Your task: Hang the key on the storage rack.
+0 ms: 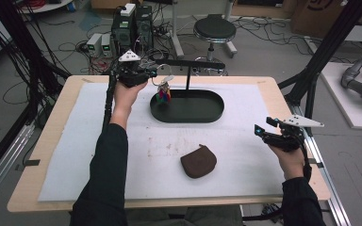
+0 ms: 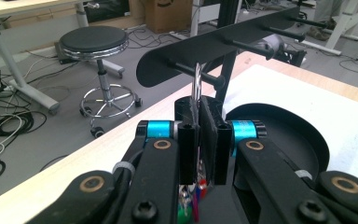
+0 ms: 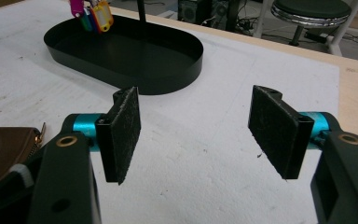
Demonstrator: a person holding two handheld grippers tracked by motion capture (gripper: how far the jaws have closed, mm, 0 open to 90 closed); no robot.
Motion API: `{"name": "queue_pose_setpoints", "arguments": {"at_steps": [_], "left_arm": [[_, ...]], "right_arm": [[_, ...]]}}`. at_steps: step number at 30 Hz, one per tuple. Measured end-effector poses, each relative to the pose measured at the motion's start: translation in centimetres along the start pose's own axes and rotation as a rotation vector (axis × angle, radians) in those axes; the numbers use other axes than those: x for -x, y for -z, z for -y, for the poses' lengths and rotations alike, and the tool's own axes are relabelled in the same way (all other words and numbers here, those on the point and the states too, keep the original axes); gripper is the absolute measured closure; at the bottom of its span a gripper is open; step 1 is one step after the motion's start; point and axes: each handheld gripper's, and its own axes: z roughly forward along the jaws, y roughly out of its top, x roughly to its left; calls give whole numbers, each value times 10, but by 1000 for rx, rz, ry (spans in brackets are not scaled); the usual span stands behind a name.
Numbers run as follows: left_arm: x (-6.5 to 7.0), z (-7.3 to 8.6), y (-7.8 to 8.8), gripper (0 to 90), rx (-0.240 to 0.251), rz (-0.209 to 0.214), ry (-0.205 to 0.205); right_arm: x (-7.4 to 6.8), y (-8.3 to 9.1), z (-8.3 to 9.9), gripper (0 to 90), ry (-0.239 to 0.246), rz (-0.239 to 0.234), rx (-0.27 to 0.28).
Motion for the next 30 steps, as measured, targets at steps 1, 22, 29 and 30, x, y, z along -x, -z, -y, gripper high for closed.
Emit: {"name": "queue_pose_setpoints", "arguments": {"at_steps": [1,22,29,30], "left_arm": [[0,0,0,848,-2,-1,0],[24,16,49,428,5,-81,-32],[49,35,88,358,30,-67,-51],[52,39,92,356,30,-67,-53]], "right_arm": [[0,0,0,352,0,1,-1],[-6,-4,-1,352,20,-4,-10],[-12,-10,-2,352,29,-16,-23],[-13,-11,-2,352,33,-17,-19]]}}
